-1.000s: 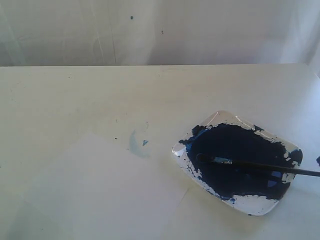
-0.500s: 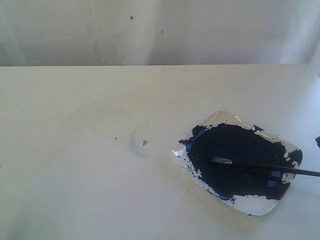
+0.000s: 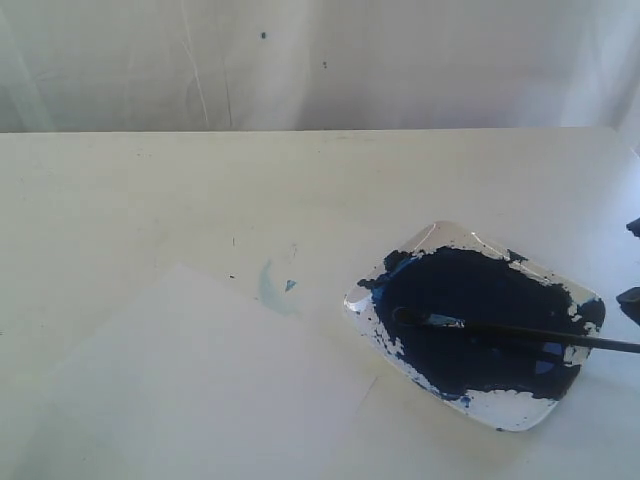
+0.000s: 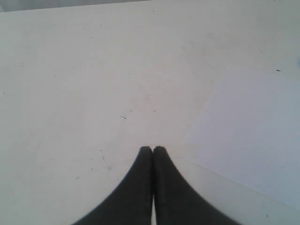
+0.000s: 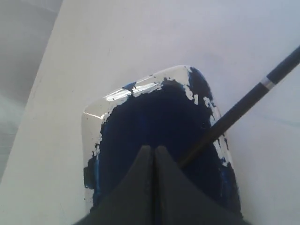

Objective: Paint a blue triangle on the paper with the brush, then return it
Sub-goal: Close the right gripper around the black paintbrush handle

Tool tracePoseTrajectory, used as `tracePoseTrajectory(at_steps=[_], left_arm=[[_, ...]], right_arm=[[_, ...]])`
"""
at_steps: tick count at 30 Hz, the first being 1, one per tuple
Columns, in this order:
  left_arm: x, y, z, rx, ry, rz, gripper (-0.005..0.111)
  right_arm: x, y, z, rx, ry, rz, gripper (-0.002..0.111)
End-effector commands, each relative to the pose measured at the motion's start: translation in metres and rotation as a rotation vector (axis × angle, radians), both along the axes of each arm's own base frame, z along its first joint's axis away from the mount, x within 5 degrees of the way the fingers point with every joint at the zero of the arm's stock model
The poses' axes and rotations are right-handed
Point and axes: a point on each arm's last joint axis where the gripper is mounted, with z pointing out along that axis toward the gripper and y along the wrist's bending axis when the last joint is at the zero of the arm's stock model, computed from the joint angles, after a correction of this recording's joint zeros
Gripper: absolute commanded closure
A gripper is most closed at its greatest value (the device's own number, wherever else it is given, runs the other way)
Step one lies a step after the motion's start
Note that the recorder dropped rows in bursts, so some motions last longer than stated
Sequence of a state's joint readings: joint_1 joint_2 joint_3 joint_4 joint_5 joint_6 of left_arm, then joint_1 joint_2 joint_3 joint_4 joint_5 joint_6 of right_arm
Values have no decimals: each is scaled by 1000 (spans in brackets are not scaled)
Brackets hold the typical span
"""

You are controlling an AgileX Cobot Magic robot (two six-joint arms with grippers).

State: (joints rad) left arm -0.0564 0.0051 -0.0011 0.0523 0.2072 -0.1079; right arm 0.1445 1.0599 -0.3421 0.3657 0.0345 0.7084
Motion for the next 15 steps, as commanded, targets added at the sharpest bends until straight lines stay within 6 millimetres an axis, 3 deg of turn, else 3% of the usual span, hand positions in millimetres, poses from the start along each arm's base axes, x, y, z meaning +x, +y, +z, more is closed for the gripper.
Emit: tracePoseTrajectory(at_steps=[1, 9, 15], left_arm=[[0, 0, 0, 5, -3, -6, 107], [0, 0, 0, 5, -3, -6, 107], [0, 0, 0, 5, -3, -6, 107]], right_arm=[[9, 0, -8, 121, 31, -121, 108], [19, 0, -26, 151, 97, -184, 77], [20, 0, -31, 204, 129, -246, 73]])
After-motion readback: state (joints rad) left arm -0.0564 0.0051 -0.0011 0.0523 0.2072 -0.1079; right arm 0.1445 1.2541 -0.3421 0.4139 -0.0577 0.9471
